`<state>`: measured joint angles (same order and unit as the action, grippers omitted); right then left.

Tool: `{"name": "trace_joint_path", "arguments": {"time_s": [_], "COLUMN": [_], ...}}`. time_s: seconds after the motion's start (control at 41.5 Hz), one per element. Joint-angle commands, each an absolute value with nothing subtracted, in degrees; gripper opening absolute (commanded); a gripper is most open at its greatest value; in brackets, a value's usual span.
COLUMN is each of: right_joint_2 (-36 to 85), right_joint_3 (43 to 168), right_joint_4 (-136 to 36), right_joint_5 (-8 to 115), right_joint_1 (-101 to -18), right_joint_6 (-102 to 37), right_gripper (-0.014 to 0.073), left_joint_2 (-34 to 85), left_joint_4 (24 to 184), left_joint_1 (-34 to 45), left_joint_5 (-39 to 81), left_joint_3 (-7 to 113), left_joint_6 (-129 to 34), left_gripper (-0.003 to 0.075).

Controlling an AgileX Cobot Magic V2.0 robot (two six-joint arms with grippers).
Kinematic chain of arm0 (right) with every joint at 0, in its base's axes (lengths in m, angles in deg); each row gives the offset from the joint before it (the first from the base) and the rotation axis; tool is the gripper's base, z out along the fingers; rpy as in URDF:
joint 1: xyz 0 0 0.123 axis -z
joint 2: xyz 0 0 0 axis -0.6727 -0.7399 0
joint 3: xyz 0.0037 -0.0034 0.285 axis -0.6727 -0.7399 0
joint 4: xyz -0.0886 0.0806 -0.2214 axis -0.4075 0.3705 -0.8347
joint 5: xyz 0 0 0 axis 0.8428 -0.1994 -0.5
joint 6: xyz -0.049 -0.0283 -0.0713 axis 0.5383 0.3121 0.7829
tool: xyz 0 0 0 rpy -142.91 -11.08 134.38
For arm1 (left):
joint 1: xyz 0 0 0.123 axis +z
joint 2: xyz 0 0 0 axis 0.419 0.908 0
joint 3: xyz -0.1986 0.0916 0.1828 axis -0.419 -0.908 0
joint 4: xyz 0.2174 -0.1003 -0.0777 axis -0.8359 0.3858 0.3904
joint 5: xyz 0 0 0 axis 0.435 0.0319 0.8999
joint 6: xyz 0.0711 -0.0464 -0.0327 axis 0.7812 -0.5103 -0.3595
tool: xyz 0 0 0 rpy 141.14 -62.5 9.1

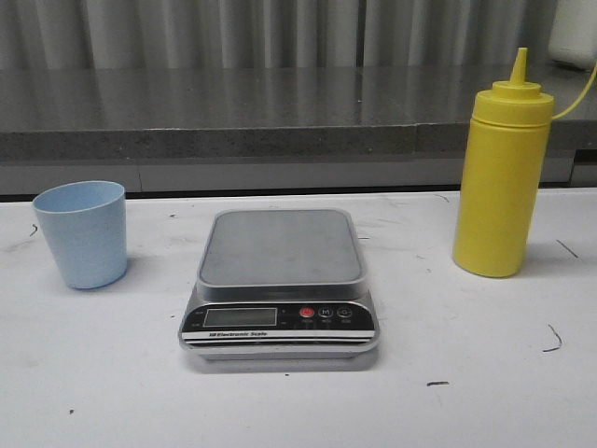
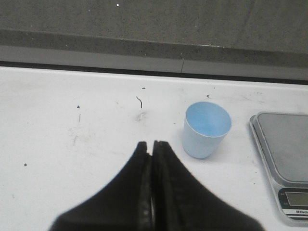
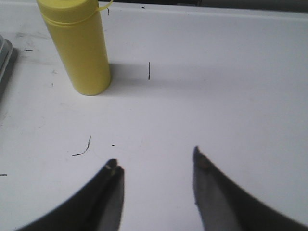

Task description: Pour seasoning into cup on scale with both arms

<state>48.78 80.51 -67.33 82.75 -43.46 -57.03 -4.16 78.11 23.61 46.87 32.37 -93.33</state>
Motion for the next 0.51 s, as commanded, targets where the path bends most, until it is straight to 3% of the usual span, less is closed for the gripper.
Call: {"name": "trace_joint_path", "arguments": {"time_s": [0.0, 0.072, 0.265, 0.313, 0.482], "right_joint_2": [48.36, 48.36, 48.36, 48.36, 48.36], "right_joint_3": [82.08, 82.08, 82.08, 82.08, 82.08], "right_joint_4": [-68.23, -68.23, -68.23, -68.23, -68.23], "right_joint_5": [79.64, 79.75, 79.98, 79.98, 79.98], "right_joint_1": [-43.16, -43.16, -43.16, -43.16, -43.16], "right_joint_6": [-56.09, -56.09, -56.09, -56.09, -56.09], "right_gripper": [0.0562, 0.0586, 0.0581, 0.0581, 0.0581], "left_joint_2": [-1.89, -0.13, 6.66, 8.73, 17.04], "left_joint_4": [78.62, 78.62, 78.88, 79.61, 83.31], "left_joint_1": [23.29, 23.29, 23.29, 23.29, 22.81], "left_joint_5": [43.47, 43.47, 43.47, 43.47, 44.48], "left_joint_3": [34.15, 34.15, 35.47, 36.15, 40.59], "left_joint_6": [-93.09, -91.70, -88.79, -88.55, -84.35], "left_gripper": [0.0017, 0.0098, 0.0428, 0.0462, 0.0460]}}
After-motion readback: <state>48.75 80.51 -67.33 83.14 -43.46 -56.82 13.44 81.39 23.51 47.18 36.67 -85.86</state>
